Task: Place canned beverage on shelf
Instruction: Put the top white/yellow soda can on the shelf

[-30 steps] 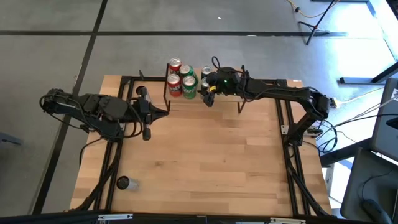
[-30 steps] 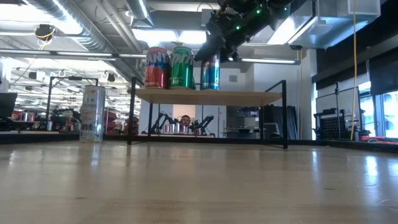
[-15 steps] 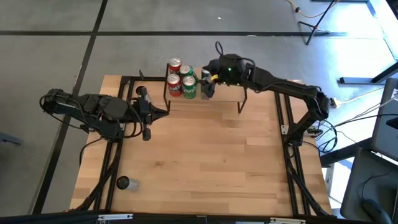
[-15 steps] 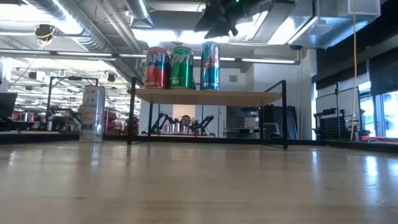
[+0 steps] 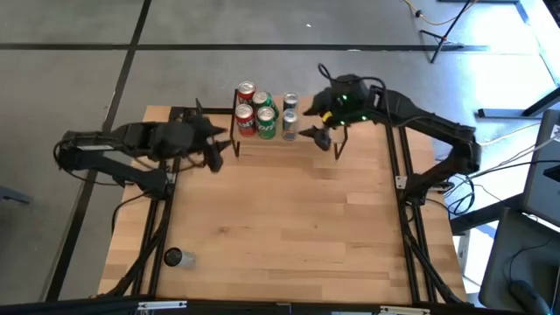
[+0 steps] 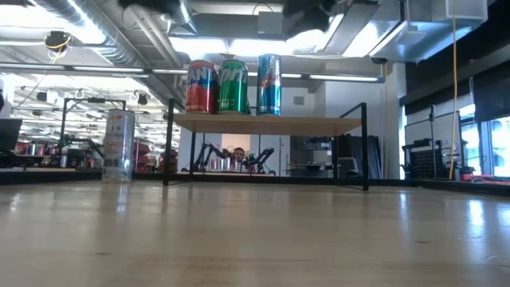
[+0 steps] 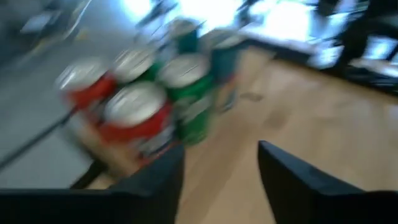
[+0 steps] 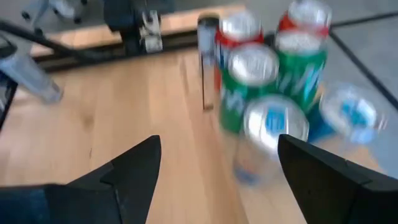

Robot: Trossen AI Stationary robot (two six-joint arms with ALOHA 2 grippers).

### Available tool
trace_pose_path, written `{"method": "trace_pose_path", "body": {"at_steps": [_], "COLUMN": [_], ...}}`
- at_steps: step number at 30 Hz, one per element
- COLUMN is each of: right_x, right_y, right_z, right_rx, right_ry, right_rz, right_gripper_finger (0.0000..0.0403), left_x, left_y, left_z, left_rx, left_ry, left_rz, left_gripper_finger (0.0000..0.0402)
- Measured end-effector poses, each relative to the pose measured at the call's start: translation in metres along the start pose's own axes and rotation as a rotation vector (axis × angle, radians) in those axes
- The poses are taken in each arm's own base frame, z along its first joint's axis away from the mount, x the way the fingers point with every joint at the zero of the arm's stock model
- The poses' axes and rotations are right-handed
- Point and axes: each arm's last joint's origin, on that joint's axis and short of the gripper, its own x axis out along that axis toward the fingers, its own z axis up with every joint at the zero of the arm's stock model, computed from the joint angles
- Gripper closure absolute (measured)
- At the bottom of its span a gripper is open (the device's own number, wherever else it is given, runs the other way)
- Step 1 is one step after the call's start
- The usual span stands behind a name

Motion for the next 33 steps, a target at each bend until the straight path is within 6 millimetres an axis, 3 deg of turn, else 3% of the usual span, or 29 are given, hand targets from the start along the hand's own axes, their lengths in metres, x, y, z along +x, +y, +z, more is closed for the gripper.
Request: {"method": "trace_pose_path", "body": {"at_steps": [6,13,23,33], "right_x": [-0.011,-0.016,-0.014,-0.014], "right_y": [0.002,0.004,0.004,0.004], "right_z": [-0.043,-0.075,-0.083,-0.084], "right_rx": [0.001,-0.023,-0.122,-0.151], "right_ry": [-0.017,-0.019,0.023,0.028], "right_rz": [-0.069,-0.098,-0.088,-0.088], "right_gripper_finger": [0.0095,0.0095,0.0095,0.0095], "left_x": [0.025,0.045,0.066,0.072], "left_y": [0.043,0.065,0.090,0.112], "left_z": [-0.012,-0.017,-0.054,-0.070], "left_rx": [-0.171,-0.220,-0.547,-0.587], "left_ry": [0.199,0.288,0.453,0.483], "left_rz": [0.298,0.486,0.583,0.689], "left_gripper_finger": [0.0130,0.0117,0.0119,0.0120]}}
